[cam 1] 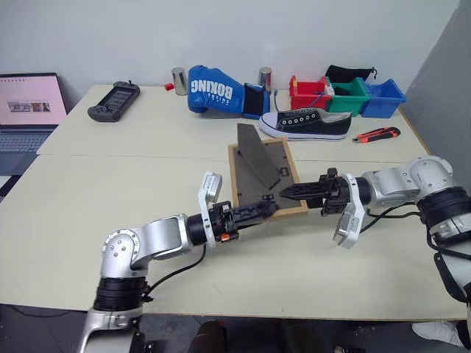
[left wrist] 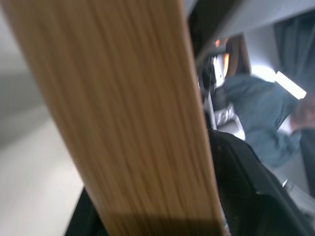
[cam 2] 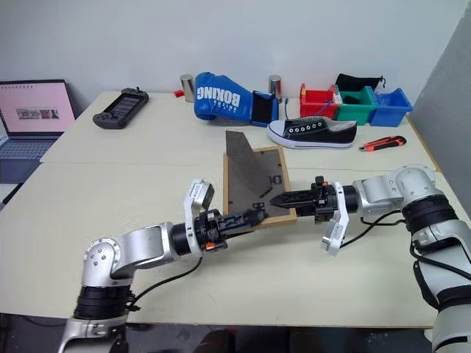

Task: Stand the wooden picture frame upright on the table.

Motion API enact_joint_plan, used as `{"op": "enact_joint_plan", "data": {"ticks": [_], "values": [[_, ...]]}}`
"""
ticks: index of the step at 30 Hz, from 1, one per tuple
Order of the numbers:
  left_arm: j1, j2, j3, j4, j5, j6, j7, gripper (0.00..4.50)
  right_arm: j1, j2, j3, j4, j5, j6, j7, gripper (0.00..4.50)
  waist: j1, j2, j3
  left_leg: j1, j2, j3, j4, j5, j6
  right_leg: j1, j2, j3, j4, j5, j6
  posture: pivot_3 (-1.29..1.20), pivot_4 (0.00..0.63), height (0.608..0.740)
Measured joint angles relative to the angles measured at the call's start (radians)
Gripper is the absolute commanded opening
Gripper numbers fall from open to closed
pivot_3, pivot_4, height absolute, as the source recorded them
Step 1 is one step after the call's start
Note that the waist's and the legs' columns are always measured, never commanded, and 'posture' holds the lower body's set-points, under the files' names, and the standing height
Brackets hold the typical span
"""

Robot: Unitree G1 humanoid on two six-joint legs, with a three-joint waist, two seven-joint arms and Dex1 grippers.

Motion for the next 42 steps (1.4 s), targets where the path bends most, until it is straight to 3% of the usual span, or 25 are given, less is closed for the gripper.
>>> {"op": "enact_joint_plan", "data": {"ticks": [8,16,19,22,24,26,28,33,38,42], "values": [[-0.044,0.104,-0.006,-0.007,0.003,0.000,-0.093,4.48,-0.004,-0.020,0.013,0.038,0.006,0.022,-0.027,1.32,-0.001,0.000,0.000,0.000,0.000,0.000,0.000,0.000,0.000,0.000,0.000,0.000,0.000,0.000,0.000,0.00,0.150,0.740],[-0.039,0.398,0.000,-0.135,0.047,0.052,-0.253,4.48,-0.057,0.013,0.060,0.243,0.136,-0.072,0.041,1.32,-0.019,0.000,0.000,0.000,0.001,0.000,-0.001,0.000,0.000,0.000,0.000,0.000,0.000,0.000,0.000,0.00,0.150,0.740],[-0.031,0.446,0.013,-0.158,0.150,0.058,-0.331,4.48,-0.091,0.019,0.115,0.332,0.246,-0.090,0.098,1.32,-0.022,0.000,0.000,0.000,0.000,-0.001,0.000,0.000,0.001,0.001,0.000,0.000,0.000,0.000,0.000,0.00,0.150,0.740],[-0.030,0.509,0.018,-0.210,0.345,0.026,-0.476,4.48,-0.125,0.029,0.257,0.417,0.491,-0.079,0.229,1.32,-0.028,-0.001,0.000,0.001,0.001,0.000,-0.001,0.000,0.001,0.001,0.000,0.000,0.000,0.000,-0.001,0.00,0.150,0.740],[-0.031,0.558,0.025,-0.215,0.483,-0.023,-0.574,4.48,-0.045,0.039,0.307,0.304,0.965,0.141,0.599,1.32,-0.031,-0.002,0.000,0.000,0.006,-0.001,0.000,-0.001,0.003,0.002,0.000,-0.001,0.000,0.000,-0.003,0.00,0.150,0.740],[-0.039,0.566,0.055,-0.180,0.533,-0.049,-0.636,4.48,0.057,0.053,0.258,0.082,1.468,0.547,1.060,1.32,-0.028,0.001,0.001,-0.001,0.011,-0.003,0.000,-0.002,0.005,0.002,-0.008,-0.001,0.000,0.001,-0.003,0.00,0.150,0.740],[-0.042,0.576,0.081,-0.144,0.563,-0.062,-0.683,4.48,0.082,0.052,0.188,-0.055,1.746,0.859,1.323,1.32,-0.026,0.002,0.002,-0.003,0.008,-0.005,0.000,-0.002,0.006,0.001,-0.008,-0.004,0.000,0.001,-0.004,0.00,0.150,0.740],[-0.046,0.624,0.104,-0.116,0.679,-0.098,-0.795,4.48,0.052,0.103,0.012,-0.266,2.045,1.396,1.519,1.32,-0.024,0.003,0.002,-0.003,0.003,-0.006,-0.002,-0.003,0.006,-0.001,0.001,-0.006,0.000,0.000,-0.005,0.00,0.150,0.740],[-0.045,0.638,0.156,-0.103,0.750,-0.131,-0.871,4.48,0.043,0.215,-0.077,-0.320,2.092,1.708,1.576,1.32,-0.024,0.003,0.002,-0.006,0.004,-0.005,-0.002,-0.002,0.006,-0.004,0.003,-0.006,0.001,0.000,-0.005,0.00,0.150,0.740],[-0.010,0.664,0.197,-0.096,0.778,-0.130,-0.901,4.48,0.043,0.266,-0.101,-0.309,2.078,1.814,1.656,1.32,-0.025,0.003,0.002,-0.006,0.004,-0.004,-0.002,-0.002,0.006,-0.005,0.003,-0.005,0.001,0.000,-0.005,0.00,0.150,0.740]]}}
